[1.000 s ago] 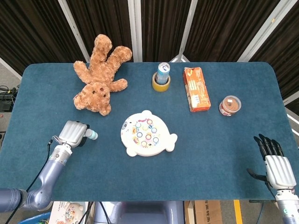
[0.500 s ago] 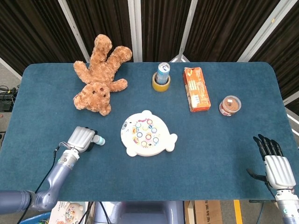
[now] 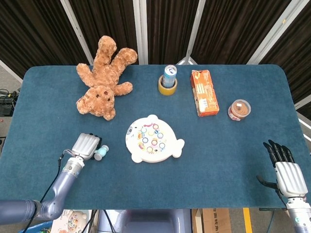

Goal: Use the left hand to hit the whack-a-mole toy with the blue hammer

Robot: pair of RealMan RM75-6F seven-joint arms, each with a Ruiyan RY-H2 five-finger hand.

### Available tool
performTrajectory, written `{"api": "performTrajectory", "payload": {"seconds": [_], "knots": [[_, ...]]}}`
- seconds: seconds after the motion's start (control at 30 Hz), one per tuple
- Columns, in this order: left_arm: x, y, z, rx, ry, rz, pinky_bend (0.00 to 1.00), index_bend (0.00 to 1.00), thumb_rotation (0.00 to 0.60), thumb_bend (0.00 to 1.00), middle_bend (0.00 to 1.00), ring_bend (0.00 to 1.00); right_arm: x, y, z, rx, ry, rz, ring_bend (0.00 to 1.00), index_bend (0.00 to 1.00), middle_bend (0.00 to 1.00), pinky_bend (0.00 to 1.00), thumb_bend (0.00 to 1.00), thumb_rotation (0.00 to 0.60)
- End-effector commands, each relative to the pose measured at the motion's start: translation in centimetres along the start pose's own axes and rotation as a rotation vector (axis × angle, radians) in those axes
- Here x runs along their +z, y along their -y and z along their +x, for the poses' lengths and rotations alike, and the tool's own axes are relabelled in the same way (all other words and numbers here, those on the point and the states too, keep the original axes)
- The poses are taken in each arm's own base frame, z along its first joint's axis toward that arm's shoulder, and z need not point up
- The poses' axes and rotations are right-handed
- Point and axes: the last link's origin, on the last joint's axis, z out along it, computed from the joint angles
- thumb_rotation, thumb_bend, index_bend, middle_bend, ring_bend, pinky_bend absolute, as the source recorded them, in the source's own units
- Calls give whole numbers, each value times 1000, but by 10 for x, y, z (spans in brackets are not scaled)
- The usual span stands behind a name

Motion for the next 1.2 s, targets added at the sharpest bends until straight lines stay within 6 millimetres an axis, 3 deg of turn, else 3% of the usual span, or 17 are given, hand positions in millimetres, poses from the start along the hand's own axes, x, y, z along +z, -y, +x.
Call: {"api": "performTrajectory", "payload": {"seconds": [0.03,0.23,1.2], "knots": [[0,0,2,-8,-9,1,495,473,600,281,404,352,0,0,0,0,0,1,0,0,0,0,193,600],[0,2,6,-10,-26,13,482,425,600,238,378,338,0,0,0,0,1,0,0,0,0,0,194,600],[-1,3,26,-30,-101,25,482,423,600,239,375,338,-2,0,-1,2,9,0,0,0,0,0,193,600]]}}
